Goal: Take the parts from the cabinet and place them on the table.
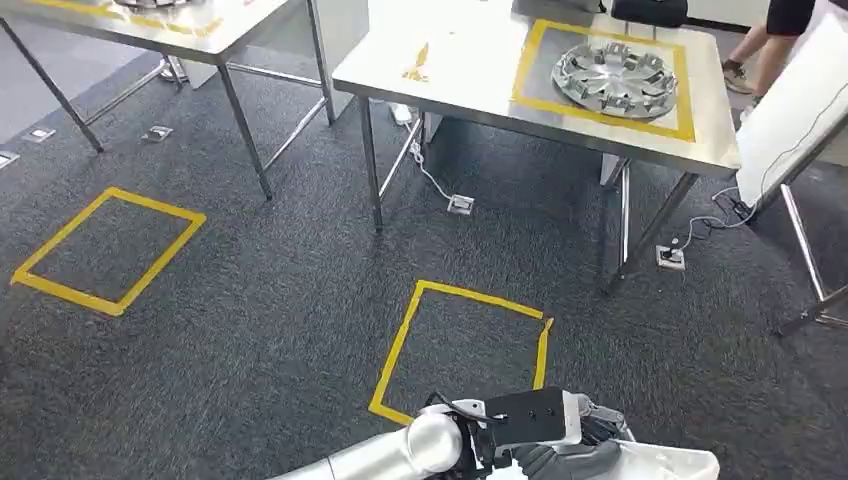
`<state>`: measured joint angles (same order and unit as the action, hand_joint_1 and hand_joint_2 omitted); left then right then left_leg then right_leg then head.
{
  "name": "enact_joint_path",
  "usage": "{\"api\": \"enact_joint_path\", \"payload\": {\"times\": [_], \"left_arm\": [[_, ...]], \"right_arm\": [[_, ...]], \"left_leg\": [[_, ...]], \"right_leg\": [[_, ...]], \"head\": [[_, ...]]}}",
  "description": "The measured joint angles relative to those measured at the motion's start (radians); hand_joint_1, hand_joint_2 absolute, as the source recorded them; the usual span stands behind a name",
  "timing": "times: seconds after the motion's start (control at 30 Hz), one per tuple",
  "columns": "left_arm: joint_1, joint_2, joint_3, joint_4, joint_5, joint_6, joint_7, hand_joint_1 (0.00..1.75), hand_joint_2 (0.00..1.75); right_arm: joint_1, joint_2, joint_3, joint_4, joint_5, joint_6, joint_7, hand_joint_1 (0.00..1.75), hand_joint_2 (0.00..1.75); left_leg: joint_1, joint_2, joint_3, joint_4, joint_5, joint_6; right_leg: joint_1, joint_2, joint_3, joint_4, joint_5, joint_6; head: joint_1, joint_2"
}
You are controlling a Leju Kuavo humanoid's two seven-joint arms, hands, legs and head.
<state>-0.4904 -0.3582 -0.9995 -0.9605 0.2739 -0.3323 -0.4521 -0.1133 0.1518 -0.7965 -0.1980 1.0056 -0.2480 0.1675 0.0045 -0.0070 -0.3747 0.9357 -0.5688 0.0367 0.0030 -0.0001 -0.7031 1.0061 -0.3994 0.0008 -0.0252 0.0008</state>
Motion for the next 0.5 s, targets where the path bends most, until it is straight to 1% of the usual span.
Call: {"api": "enact_joint_path", "payload": {"times": [0.03, 0.07, 0.1, 0.13, 0.17, 0.2, 0.23, 0.27, 0.3, 0.33, 0.37, 0.4, 0.43, 0.47, 0.5], "left_arm": [[0.0, 0.0, -0.003, 0.001, 0.0, 0.0, 0.0, 1.75, 1.75], [-0.003, -0.008, -0.004, -0.005, 0.0, 0.0, 0.0, 1.75, 1.75], [-0.003, -0.012, -0.004, -0.013, 0.0, 0.0, -0.001, 1.75, 1.75], [-0.013, -0.017, -0.007, -0.021, 0.0, 0.0, -0.005, 1.75, 1.75], [-0.014, -0.018, -0.011, -0.032, 0.002, 0.0, -0.007, 1.75, 1.75], [-0.014, -0.018, -0.013, -0.034, 0.001, 0.0, -0.004, 1.75, 1.75], [-0.012, -0.018, -0.015, -0.034, -0.002, 0.0, 0.0, 1.75, 1.75], [-0.01, -0.016, -0.015, -0.034, -0.002, 0.001, -0.002, 1.75, 1.75], [-0.009, -0.013, -0.015, -0.033, -0.002, 0.002, -0.002, 1.75, 1.75], [-0.007, -0.011, -0.015, -0.032, -0.002, 0.003, -0.002, 1.75, 1.75], [-0.007, -0.011, -0.015, -0.032, -0.002, 0.004, -0.002, 1.75, 1.75], [-0.006, -0.01, -0.015, -0.032, -0.003, 0.004, -0.002, 1.75, 1.75], [-0.005, -0.008, -0.015, -0.032, -0.006, 0.005, -0.002, 1.75, 1.75], [-0.005, -0.007, -0.015, -0.031, -0.008, 0.008, -0.001, 1.75, 1.75], [-0.002, -0.005, -0.015, -0.029, -0.01, 0.009, 0.0, 1.75, 1.75]], "right_arm": [[0.002, -0.002, 0.0, 0.001, 0.0, 0.001, 0.0, 0.0, 0.0], [-0.001, -0.005, 0.0, -0.001, 0.0, 0.002, 0.0, 0.0, 0.0], [-0.002, -0.008, 0.0, -0.005, 0.002, 0.001, -0.002, 0.0, 0.0], [-0.013, -0.009, 0.0, -0.006, 0.003, 0.002, -0.004, 0.0, 0.0], [-0.027, -0.007, 0.0, -0.005, 0.003, 0.003, -0.006, 0.0, 0.0], [-0.036, -0.01, 0.0, -0.006, 0.003, 0.005, -0.006, 0.0, 0.0], [-0.042, -0.012, 0.0, -0.006, 0.008, 0.006, -0.007, 0.0, 0.0], [-0.044, -0.012, 0.0, -0.006, 0.011, 0.008, -0.009, 0.0, 0.0], [-0.045, -0.012, 0.0, -0.006, 0.013, 0.01, -0.009, 0.0, 0.0], [-0.044, -0.011, 0.0, -0.006, 0.016, 0.013, -0.008, 0.0, 0.0], [-0.041, -0.009, 0.0, -0.006, 0.018, 0.014, -0.006, 0.0, 0.0], [-0.034, -0.008, 0.0, -0.006, 0.019, 0.014, -0.006, 0.0, 0.0], [-0.032, -0.003, 0.0, -0.006, 0.02, 0.014, -0.005, 0.0, 0.0], [-0.032, -0.001, 0.0, -0.006, 0.02, 0.014, -0.004, 0.0, 0.0], [-0.032, -0.001, 0.0, -0.006, 0.021, 0.014, -0.003, 0.0, 0.0]], "left_leg": [[0.0, -0.012, 0.025, -0.008, -0.017, -0.009], [0.007, -0.014, 0.06, -0.035, -0.049, -0.017], [0.007, -0.01, 0.123, -0.03, -0.027, -0.016], [0.008, -0.007, 0.105, 0.019, 0.014, -0.031], [0.004, -0.008, 0.078, 0.083, 0.026, -0.04], [-0.003, -0.002, 0.047, 0.164, 0.033, -0.032], [-0.001, 0.0, 0.008, 0.226, 0.006, -0.027], [-0.001, 0.001, -0.03, 0.262, -0.047, -0.03], [0.0, 0.001, -0.062, 0.279, -0.105, -0.028], [0.0, 0.002, -0.09, 0.281, -0.157, -0.036], [0.002, 0.002, -0.112, 0.269, -0.17, -0.041], [0.006, 0.002, -0.115, 0.228, -0.132, -0.048], [0.013, 0.002, -0.11, 0.154, -0.056, -0.064], [0.022, 0.003, -0.108, 0.079, 0.029, -0.077], [0.009, 0.005, -0.118, 0.113, 0.042, -0.081]], "right_leg": [[0.019, 0.001, -0.002, -0.04, 0.049, -0.002], [0.029, 0.003, 0.027, -0.049, 0.033, -0.009], [0.035, 0.007, 0.054, -0.077, 0.017, -0.019], [0.036, 0.01, 0.085, -0.083, 0.014, -0.022], [0.022, 0.017, 0.115, -0.092, 0.035, -0.026], [0.016, 0.01, 0.129, -0.097, 0.064, -0.027], [0.012, 0.01, 0.14, -0.093, 0.05, -0.03], [0.008, 0.009, 0.142, -0.088, 0.042, -0.028], [0.004, 0.009, 0.148, -0.087, 0.032, -0.025], [-0.001, 0.01, 0.15, -0.083, 0.021, -0.021], [-0.007, 0.01, 0.151, -0.072, 0.011, -0.012], [-0.014, 0.011, 0.152, -0.058, -0.003, -0.004], [-0.024, 0.013, 0.151, -0.04, -0.019, 0.005], [-0.035, 0.015, 0.152, -0.019, -0.037, 0.016], [-0.049, 0.019, 0.157, -0.01, -0.051, 0.027]], "head": [[-0.004, 0.0], [-0.008, 0.0], [-0.002, 0.0], [0.004, 0.0], [0.007, 0.0], [0.01, 0.0], [-0.002, 0.0], [-0.005, 0.0], [-0.006, 0.0], [-0.006, 0.0], [-0.007, 0.0], [-0.006, 0.0], [-0.006, 0.0], [-0.007, 0.0], [-0.004, 0.0]]}}
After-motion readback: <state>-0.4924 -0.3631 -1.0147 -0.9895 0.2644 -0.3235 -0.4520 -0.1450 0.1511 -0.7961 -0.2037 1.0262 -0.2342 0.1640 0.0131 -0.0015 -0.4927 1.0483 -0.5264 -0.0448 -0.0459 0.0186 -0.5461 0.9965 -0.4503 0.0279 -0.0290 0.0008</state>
